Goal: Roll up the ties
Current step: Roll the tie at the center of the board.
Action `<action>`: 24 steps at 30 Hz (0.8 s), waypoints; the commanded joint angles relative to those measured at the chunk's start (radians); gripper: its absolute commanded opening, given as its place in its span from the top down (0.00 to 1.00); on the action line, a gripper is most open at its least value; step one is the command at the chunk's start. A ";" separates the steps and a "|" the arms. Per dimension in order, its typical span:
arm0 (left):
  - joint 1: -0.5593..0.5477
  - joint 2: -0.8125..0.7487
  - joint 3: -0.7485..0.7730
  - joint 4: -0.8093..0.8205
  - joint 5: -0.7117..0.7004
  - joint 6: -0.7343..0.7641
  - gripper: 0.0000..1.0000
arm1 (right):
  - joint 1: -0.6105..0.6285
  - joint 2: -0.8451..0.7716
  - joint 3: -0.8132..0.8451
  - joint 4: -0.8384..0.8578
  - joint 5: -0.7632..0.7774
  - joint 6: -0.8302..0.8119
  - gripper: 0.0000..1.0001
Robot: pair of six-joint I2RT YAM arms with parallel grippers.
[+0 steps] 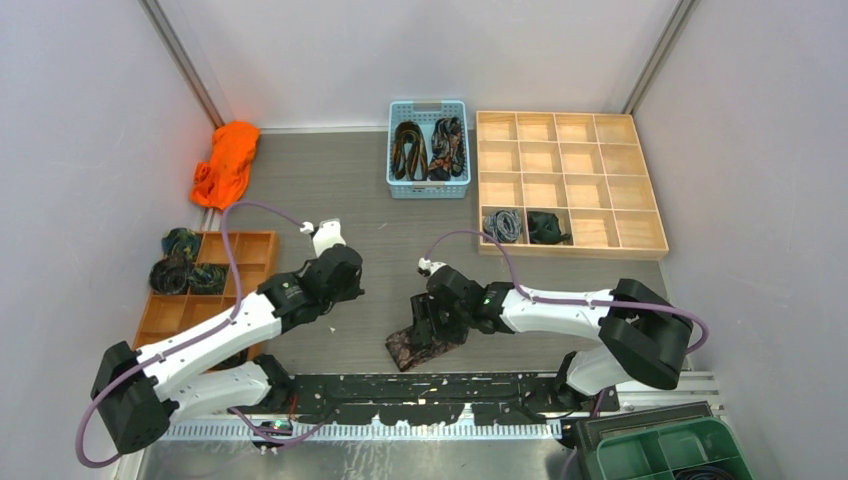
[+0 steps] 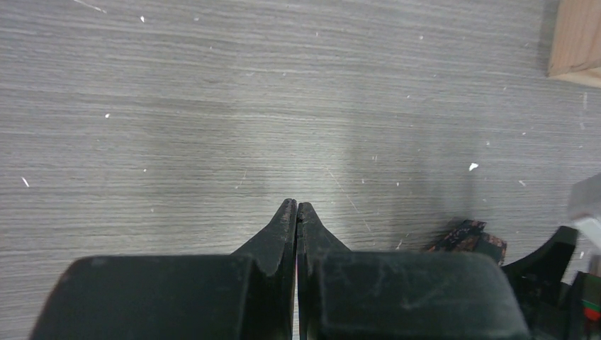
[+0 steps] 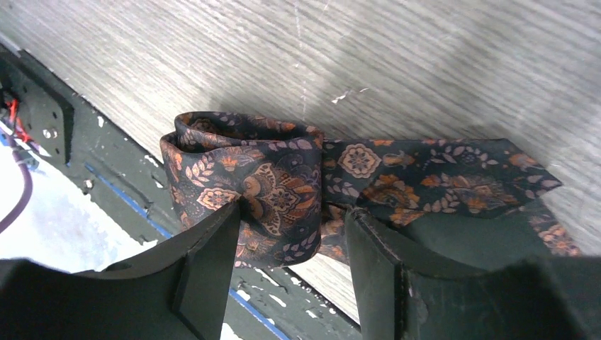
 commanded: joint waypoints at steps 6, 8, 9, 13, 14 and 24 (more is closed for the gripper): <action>0.000 0.121 -0.071 0.193 0.070 -0.022 1.00 | 0.003 -0.078 0.069 -0.133 0.135 -0.031 0.39; 0.000 0.166 -0.078 0.220 0.086 -0.030 1.00 | 0.014 -0.151 0.076 -0.173 0.167 -0.011 0.39; 0.000 0.188 -0.082 0.234 0.094 -0.033 1.00 | 0.017 -0.190 0.074 -0.195 0.183 -0.004 0.39; 0.000 0.258 -0.092 0.280 0.120 -0.040 1.00 | 0.018 -0.311 0.031 -0.274 0.204 0.038 0.41; 0.000 0.272 -0.094 0.287 0.126 -0.041 1.00 | 0.019 -0.326 0.015 -0.287 0.201 0.054 0.43; -0.002 0.317 -0.144 0.353 0.195 -0.056 1.00 | 0.089 -0.314 -0.166 -0.158 0.128 0.225 0.75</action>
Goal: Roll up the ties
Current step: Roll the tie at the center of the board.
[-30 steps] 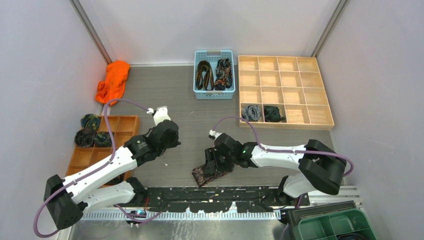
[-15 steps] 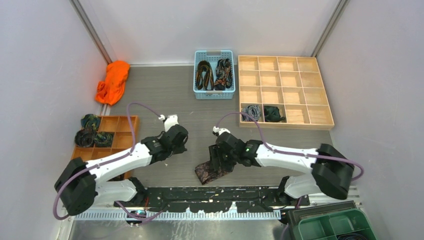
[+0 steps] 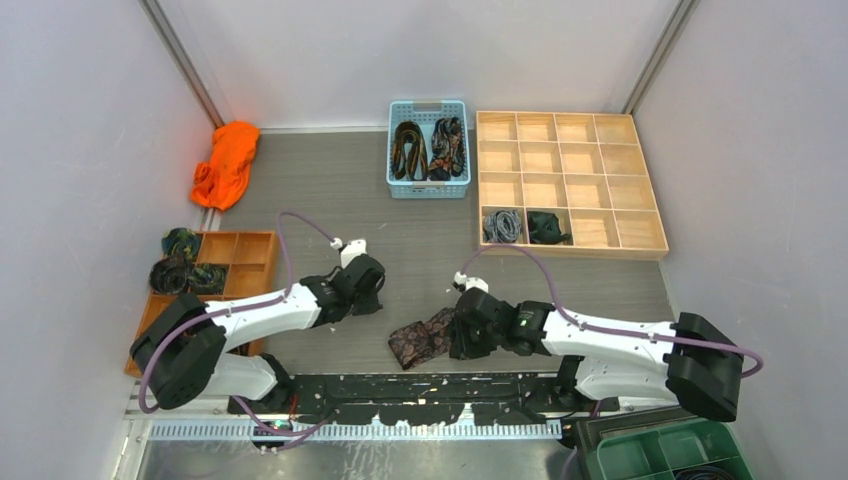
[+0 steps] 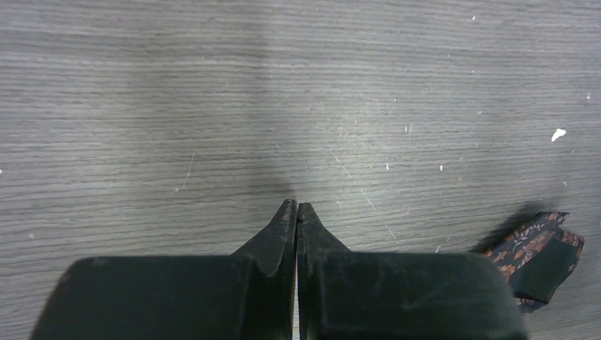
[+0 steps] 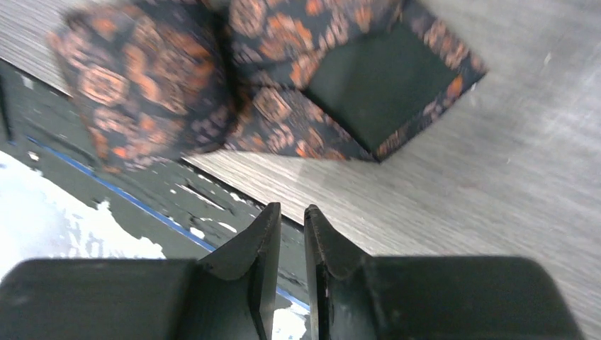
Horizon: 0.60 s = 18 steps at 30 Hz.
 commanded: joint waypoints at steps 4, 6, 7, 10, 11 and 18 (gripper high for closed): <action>-0.019 0.012 -0.068 0.121 0.057 -0.051 1.00 | 0.058 0.100 -0.044 0.151 -0.006 0.108 0.76; -0.034 0.021 -0.097 0.160 0.064 -0.074 1.00 | 0.061 0.147 -0.049 0.193 -0.006 0.110 0.76; -0.041 0.025 -0.111 0.177 0.067 -0.086 1.00 | 0.061 0.172 -0.049 0.213 -0.005 0.112 0.76; -0.047 0.034 -0.146 0.223 0.080 -0.108 1.00 | 0.061 0.255 -0.041 0.270 -0.002 0.112 0.76; -0.048 0.036 -0.152 0.233 0.080 -0.111 1.00 | 0.061 0.281 -0.038 0.294 -0.002 0.111 0.76; -0.034 0.061 -0.135 0.235 0.037 -0.079 1.00 | 0.053 0.463 0.071 0.349 0.041 0.052 0.76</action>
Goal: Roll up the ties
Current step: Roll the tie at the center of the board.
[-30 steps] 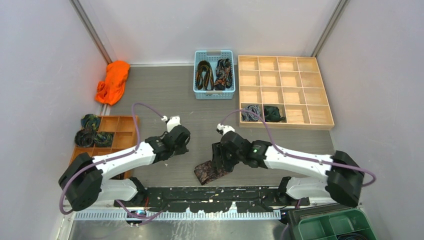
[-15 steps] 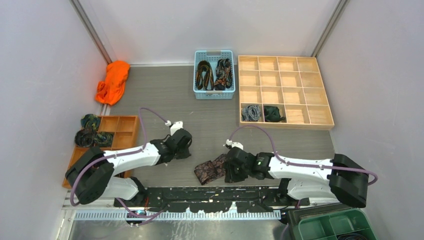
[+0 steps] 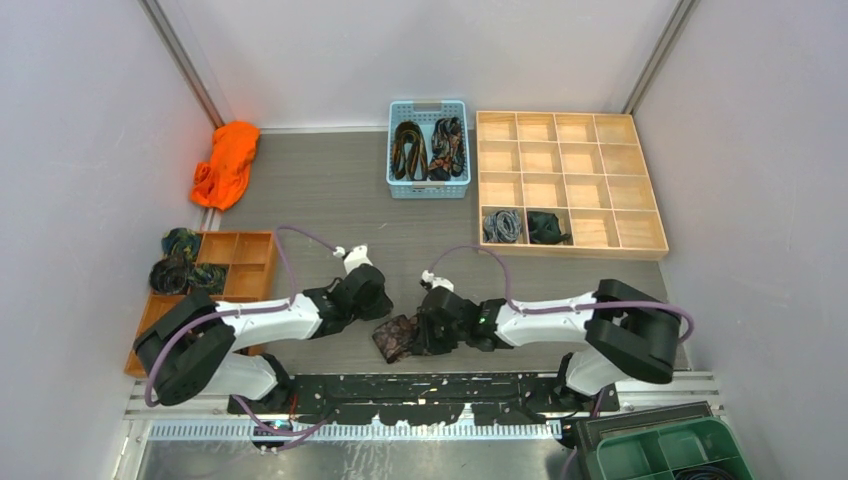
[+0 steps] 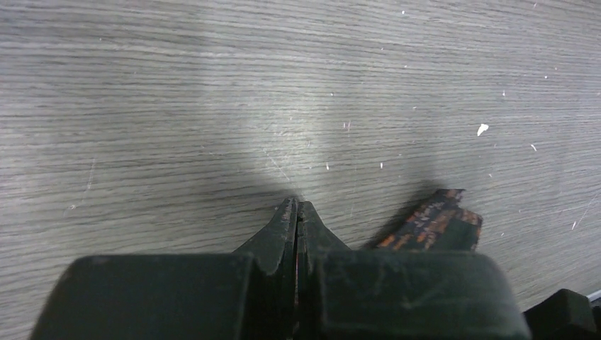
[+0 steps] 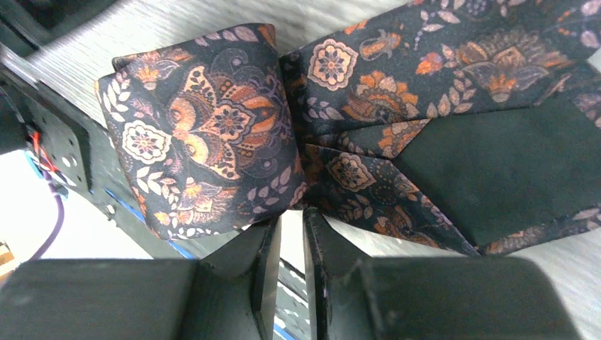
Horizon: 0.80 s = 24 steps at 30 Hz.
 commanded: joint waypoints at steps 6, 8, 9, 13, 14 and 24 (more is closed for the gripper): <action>0.101 0.094 0.019 -0.077 -0.036 0.126 1.00 | -0.074 0.206 0.128 -0.055 0.088 -0.158 0.76; 0.134 0.107 0.027 -0.082 -0.033 0.161 1.00 | -0.101 0.225 0.142 -0.058 0.080 -0.190 0.76; 0.147 0.112 0.030 -0.084 -0.025 0.177 1.00 | -0.114 0.233 0.147 -0.059 0.077 -0.208 0.76; 0.175 0.145 0.051 -0.086 0.002 0.217 1.00 | -0.156 0.272 0.182 -0.085 0.071 -0.276 0.76; 0.179 0.154 0.057 -0.089 0.008 0.221 1.00 | -0.164 0.279 0.192 -0.090 0.065 -0.293 0.76; 0.190 -0.111 0.120 -0.422 -0.138 0.151 1.00 | -0.167 0.137 0.121 -0.148 -0.007 -0.265 0.75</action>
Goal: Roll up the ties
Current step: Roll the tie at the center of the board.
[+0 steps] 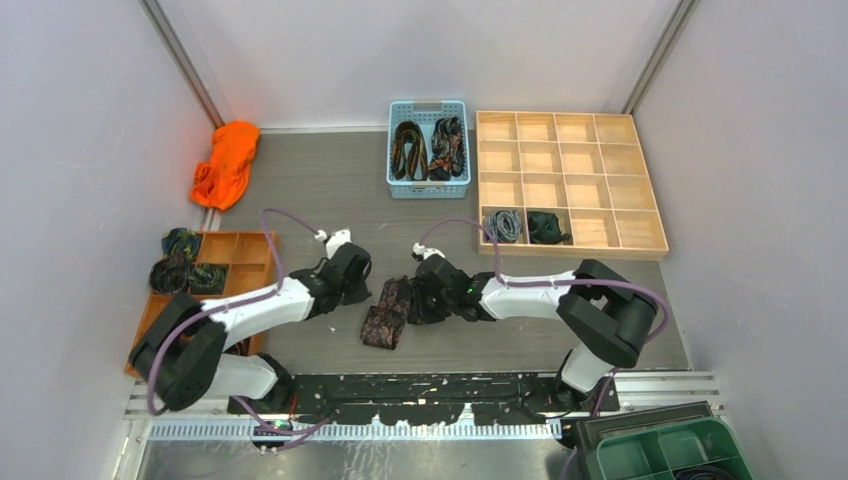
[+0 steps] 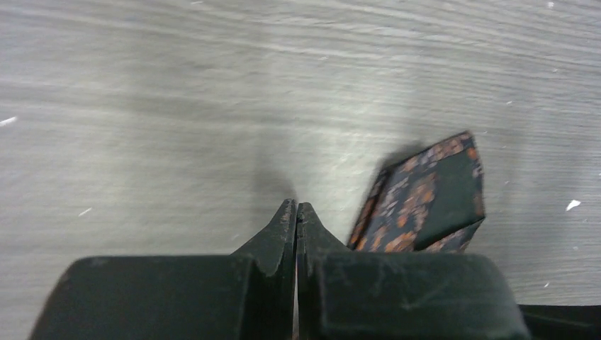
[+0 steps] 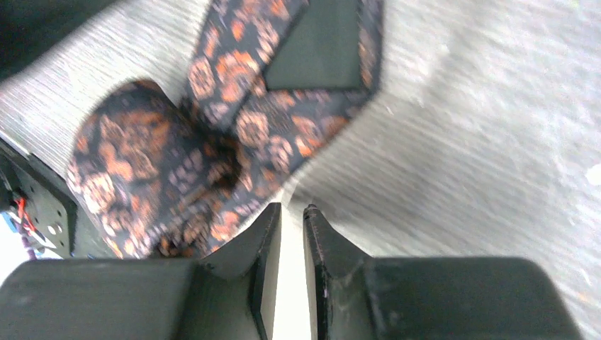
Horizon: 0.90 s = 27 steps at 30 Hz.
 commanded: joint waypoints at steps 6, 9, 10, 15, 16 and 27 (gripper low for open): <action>0.005 -0.314 -0.025 -0.403 -0.044 -0.044 1.00 | 0.004 -0.154 -0.149 -0.184 -0.035 0.006 0.75; -0.005 -0.346 -0.097 -0.345 0.048 -0.098 1.00 | 0.028 -0.159 -0.155 -0.171 -0.069 0.029 0.75; -0.016 -0.346 -0.120 -0.321 0.065 -0.119 1.00 | 0.041 -0.153 -0.153 -0.164 -0.074 0.037 0.75; -0.113 -0.301 -0.170 -0.225 0.075 -0.210 1.00 | 0.104 -0.075 -0.151 -0.074 -0.099 0.093 0.76; -0.133 -0.284 -0.170 -0.209 0.069 -0.221 1.00 | 0.116 -0.057 -0.147 -0.052 -0.103 0.105 0.76; -0.208 -0.129 -0.131 -0.120 0.068 -0.219 1.00 | 0.168 0.095 -0.012 -0.027 -0.064 0.092 0.76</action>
